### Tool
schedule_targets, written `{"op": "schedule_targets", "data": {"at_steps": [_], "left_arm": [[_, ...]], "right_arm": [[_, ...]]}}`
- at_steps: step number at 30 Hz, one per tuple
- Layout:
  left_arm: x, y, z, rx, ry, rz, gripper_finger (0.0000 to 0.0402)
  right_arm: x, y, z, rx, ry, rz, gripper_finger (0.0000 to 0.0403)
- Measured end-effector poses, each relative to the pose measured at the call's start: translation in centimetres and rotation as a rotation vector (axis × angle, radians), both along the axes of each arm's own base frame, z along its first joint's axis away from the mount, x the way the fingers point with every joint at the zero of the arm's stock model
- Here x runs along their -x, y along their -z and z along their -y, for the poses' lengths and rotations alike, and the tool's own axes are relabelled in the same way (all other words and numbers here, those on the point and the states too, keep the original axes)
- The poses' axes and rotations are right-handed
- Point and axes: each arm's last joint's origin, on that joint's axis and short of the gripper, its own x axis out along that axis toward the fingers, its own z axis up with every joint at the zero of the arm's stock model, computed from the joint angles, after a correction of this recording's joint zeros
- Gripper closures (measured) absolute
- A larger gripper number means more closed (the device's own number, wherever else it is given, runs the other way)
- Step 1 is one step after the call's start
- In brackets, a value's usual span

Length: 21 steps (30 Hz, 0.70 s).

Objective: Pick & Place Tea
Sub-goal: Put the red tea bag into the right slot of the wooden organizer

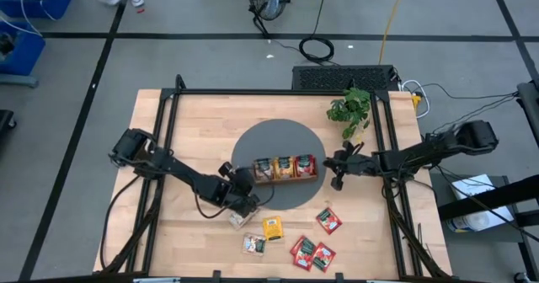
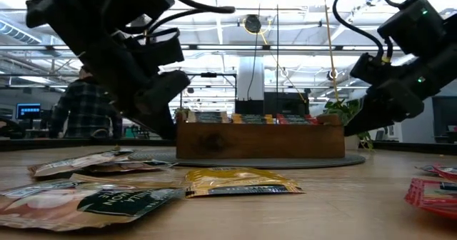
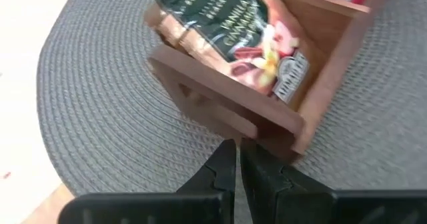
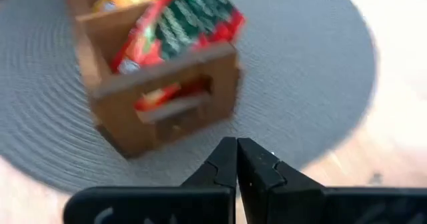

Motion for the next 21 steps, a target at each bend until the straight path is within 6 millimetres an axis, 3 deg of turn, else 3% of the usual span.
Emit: {"op": "schedule_targets", "data": {"at_steps": [11,21], "left_arm": [[-0.3,0.0,-1.1,-0.011,-0.013,-0.026,0.0371],[2.3,-0.6,1.0,-0.037,0.016,-0.124,0.0371]], "right_arm": [[-1.0,0.4,0.0,-0.012,-0.065,0.036,0.0403],[-0.6,-0.8,0.0,0.056,-0.088,0.077,0.0403]]}}
